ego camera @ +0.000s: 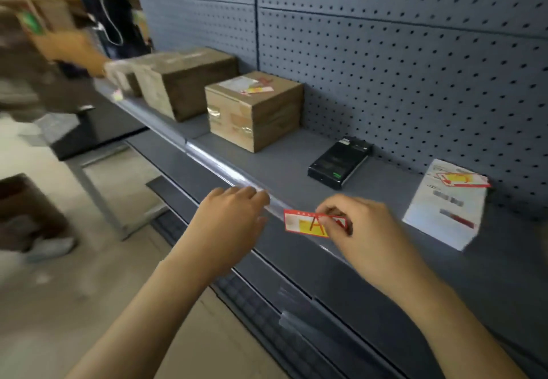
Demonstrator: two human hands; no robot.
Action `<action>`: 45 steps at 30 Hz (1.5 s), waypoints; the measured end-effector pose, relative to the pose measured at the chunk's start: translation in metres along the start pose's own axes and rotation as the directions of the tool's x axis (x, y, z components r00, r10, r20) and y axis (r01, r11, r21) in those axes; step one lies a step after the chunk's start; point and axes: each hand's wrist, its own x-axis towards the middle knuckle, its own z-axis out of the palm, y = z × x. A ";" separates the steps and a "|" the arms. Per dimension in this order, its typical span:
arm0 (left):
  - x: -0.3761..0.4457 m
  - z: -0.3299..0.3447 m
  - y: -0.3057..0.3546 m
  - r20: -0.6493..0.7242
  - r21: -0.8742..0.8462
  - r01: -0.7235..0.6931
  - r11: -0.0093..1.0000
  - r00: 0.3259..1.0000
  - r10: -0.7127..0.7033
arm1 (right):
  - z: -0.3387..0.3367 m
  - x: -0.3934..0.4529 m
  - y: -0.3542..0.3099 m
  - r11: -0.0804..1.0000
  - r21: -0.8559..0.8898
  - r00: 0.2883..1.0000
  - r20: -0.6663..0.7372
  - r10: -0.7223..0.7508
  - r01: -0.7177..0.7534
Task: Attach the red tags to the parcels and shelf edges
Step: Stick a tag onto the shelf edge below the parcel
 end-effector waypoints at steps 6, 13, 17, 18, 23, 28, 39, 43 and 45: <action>-0.044 -0.003 -0.132 -0.028 0.013 0.200 0.980 0.979 -0.200 | 0.081 0.078 -0.109 0.988 0.052 0.982 0.107 -0.153 0.148; -0.083 -0.003 -0.260 -0.035 -0.005 0.346 0.938 0.938 -0.346 | 0.156 0.148 -0.206 0.958 0.080 0.952 0.115 -0.283 0.275; -0.095 0.004 -0.322 -0.016 -0.023 0.434 0.901 0.901 -0.434 | 0.199 0.189 -0.246 0.932 0.131 0.918 0.177 -0.356 0.337; -0.095 0.007 -0.335 -0.010 -0.035 0.447 0.894 0.894 -0.448 | 0.210 0.200 -0.254 0.928 0.137 0.911 0.190 -0.367 0.346; -0.074 0.027 -0.400 0.074 -0.117 0.503 0.857 0.864 -0.497 | 0.263 0.269 -0.274 0.923 0.174 0.906 0.197 -0.375 0.344; -0.032 0.039 -0.467 0.102 -0.140 0.532 0.835 0.847 -0.522 | 0.298 0.345 -0.286 0.931 0.190 0.914 0.208 -0.347 0.310; 0.051 0.079 -0.599 0.141 -0.170 0.432 0.886 0.900 -0.412 | 0.354 0.457 -0.313 0.973 0.101 0.957 0.189 -0.222 0.205; 0.081 0.095 -0.659 0.156 -0.200 0.356 0.913 0.931 -0.329 | 0.384 0.497 -0.334 0.989 0.055 0.977 0.158 -0.142 0.135; 0.093 0.101 -0.693 0.155 -0.208 0.319 0.925 0.944 -0.291 | 0.400 0.518 -0.349 0.994 0.036 0.984 0.142 -0.104 0.100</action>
